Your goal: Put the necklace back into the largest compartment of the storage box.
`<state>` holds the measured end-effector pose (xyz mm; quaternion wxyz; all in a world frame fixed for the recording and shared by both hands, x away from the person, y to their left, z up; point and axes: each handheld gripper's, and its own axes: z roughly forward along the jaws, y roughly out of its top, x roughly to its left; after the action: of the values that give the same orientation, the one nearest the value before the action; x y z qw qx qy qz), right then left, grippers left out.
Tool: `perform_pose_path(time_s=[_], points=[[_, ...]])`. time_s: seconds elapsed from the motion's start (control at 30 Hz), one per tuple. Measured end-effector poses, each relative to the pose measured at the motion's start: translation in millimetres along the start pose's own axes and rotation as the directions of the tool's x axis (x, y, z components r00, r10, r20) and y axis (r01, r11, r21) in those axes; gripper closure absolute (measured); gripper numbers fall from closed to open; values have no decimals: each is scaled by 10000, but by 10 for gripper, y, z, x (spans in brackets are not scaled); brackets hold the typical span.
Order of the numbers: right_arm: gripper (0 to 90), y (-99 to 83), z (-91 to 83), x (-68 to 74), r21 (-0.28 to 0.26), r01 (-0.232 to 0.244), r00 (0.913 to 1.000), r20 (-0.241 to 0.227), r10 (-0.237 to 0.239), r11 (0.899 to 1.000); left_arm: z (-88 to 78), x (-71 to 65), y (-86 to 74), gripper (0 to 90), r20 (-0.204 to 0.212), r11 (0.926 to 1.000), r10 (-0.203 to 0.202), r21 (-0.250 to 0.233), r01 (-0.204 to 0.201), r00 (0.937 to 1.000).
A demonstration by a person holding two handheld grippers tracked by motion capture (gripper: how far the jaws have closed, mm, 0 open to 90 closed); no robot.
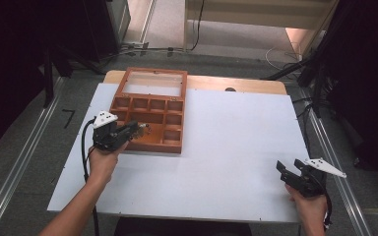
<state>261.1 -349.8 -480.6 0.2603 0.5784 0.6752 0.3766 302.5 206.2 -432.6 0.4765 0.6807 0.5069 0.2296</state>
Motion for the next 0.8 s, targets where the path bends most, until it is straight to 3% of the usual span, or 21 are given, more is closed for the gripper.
perform_pose_path(time_s=[0.8], points=[[280, 0, 8, -4, 4, 7, 10000, -14, -7, 10000, 230, 29, 43, 875, -250, 9997, -192, 174, 197, 9995]])
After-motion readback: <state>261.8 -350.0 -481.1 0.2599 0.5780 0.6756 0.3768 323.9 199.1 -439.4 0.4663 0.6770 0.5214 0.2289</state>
